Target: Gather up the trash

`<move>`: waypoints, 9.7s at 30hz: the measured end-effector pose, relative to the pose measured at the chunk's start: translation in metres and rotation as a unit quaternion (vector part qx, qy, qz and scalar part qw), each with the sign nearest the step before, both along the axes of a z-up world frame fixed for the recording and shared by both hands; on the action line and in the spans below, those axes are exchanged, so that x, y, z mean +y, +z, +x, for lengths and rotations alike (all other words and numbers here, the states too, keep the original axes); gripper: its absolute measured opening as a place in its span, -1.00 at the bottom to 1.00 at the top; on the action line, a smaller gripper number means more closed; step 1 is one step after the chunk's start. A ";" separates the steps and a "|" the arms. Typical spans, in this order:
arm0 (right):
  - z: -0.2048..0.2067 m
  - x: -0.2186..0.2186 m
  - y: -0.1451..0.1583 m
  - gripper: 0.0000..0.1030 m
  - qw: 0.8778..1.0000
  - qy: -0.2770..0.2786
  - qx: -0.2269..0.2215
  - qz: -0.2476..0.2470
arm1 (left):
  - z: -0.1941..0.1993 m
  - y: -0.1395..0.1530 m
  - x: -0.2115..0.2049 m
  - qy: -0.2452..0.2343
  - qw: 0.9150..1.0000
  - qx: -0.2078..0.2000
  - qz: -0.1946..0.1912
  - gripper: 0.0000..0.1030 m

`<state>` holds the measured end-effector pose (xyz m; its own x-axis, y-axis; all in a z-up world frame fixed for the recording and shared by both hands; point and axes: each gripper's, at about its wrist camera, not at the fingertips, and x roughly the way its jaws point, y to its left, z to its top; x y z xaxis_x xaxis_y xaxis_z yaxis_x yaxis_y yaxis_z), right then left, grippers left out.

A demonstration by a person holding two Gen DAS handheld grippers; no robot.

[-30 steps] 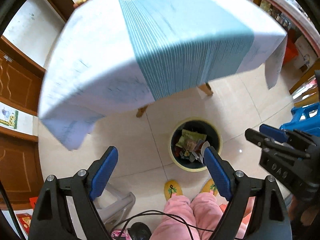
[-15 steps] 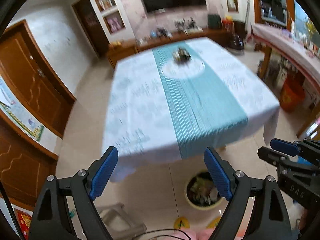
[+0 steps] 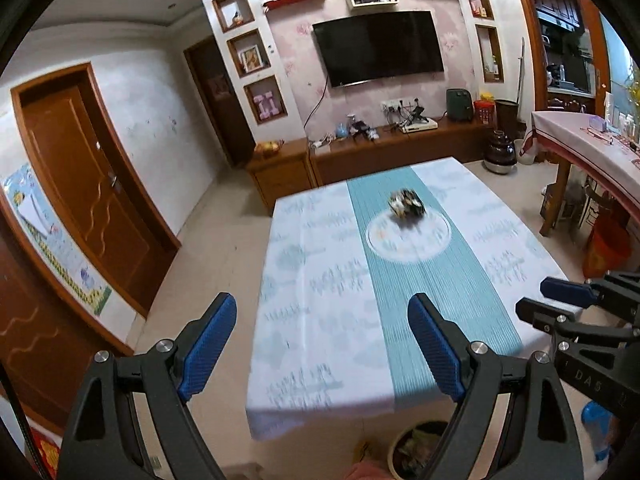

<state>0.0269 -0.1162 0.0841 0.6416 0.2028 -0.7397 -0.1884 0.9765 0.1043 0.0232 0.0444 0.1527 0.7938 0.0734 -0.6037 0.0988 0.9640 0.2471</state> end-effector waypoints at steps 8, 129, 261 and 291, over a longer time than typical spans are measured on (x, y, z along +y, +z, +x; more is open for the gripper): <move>0.100 -0.003 0.012 -0.32 0.999 -0.029 -0.016 -0.015 | 0.127 0.001 -0.003 -0.049 0.999 0.001 0.015 0.67; -0.086 -0.100 -0.122 -0.18 0.971 -0.095 0.164 0.149 | -0.036 -0.159 -0.078 -0.124 0.927 0.346 -0.073 -0.63; -0.076 -0.036 -0.004 0.41 0.997 -0.070 0.036 0.011 | -0.059 -0.078 -0.036 0.052 0.983 0.136 -0.112 0.61; -0.078 -0.034 -0.009 0.41 0.997 -0.067 0.042 0.014 | -0.065 -0.078 -0.032 0.048 0.983 0.138 -0.109 0.61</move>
